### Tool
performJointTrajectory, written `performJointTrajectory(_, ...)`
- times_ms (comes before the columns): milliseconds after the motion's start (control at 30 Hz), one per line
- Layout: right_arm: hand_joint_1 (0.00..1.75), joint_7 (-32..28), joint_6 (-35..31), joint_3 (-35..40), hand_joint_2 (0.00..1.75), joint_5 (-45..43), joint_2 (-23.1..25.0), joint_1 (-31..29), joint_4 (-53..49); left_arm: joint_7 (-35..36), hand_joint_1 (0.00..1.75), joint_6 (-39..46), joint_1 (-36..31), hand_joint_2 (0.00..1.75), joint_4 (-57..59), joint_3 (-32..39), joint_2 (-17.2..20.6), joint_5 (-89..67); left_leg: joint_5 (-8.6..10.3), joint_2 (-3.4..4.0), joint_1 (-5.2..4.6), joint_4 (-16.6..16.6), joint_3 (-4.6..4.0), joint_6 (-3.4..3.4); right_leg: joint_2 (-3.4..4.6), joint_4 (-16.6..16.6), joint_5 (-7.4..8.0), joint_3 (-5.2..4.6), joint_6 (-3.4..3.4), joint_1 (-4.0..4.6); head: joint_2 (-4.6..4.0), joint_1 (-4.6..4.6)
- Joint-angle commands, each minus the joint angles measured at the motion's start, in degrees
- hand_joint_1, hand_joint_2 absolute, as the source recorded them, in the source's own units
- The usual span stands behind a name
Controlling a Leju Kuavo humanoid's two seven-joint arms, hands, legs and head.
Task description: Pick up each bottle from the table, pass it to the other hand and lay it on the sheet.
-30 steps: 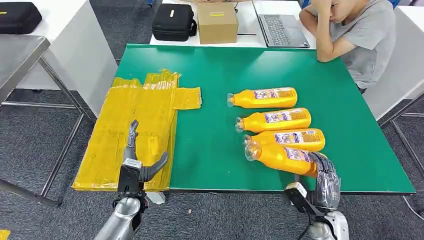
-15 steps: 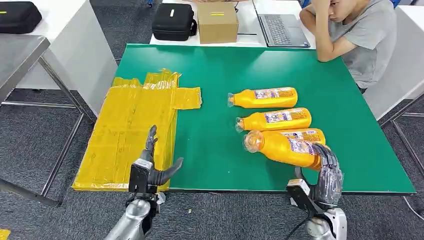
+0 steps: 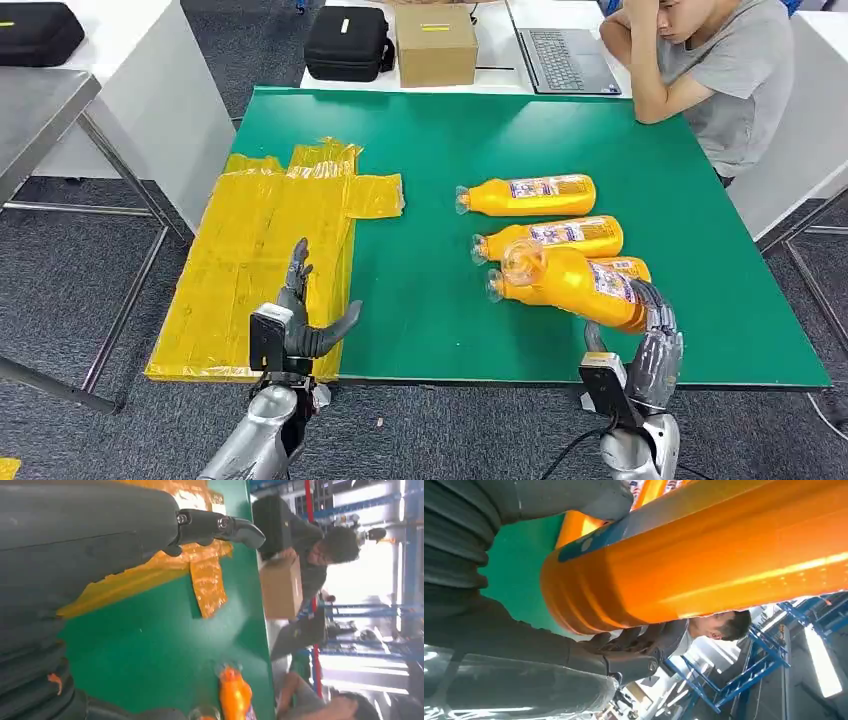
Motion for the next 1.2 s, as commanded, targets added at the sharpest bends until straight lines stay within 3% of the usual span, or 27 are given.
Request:
performJointTrajectory(33, 1.75, 0.02, -0.18, 5.60, 1.75, -2.33, 3.26, -6.18, 2.60, 0.15, 0.00, -3.37, -7.87, 1.75, 8.66, -3.84, -2.75, 0.70, -0.16, 0.17, 0.08, 0.11, 0.21, -0.17, 0.12, 0.09, -0.11, 0.18, -0.15, 0.09, 0.02, -0.02)
performJointTrajectory(533, 1.75, 0.02, -0.18, 9.71, 1.75, -1.95, 5.76, -9.36, 5.93, 0.15, 0.00, -9.87, -8.66, 1.75, 11.09, -9.38, -4.09, 3.25, -0.12, 0.16, 0.07, 0.02, 0.27, -0.11, 0.11, 0.01, -0.10, 0.25, -0.12, 0.08, 0.02, -0.02)
performJointTrajectory(733, 1.75, 0.02, -0.18, 10.38, 1.75, -0.38, 8.25, -11.15, 8.17, 0.15, 0.00, -7.95, -10.02, 1.75, 10.42, -11.58, -5.13, 2.80, -0.05, 0.13, 0.07, 0.02, 0.13, -0.10, 0.08, 0.03, -0.05, 0.10, -0.11, 0.07, 0.02, -0.02)
performJointTrajectory(1200, 1.75, 0.02, -0.18, 9.14, 1.75, 4.58, 12.57, -14.40, 10.03, 0.15, 0.00, -6.73, -13.31, 1.75, 7.17, -12.90, -2.94, 1.88, -0.03, 0.12, 0.06, 0.02, 0.10, -0.09, 0.07, 0.07, -0.04, 0.07, -0.10, 0.06, 0.00, 0.00)
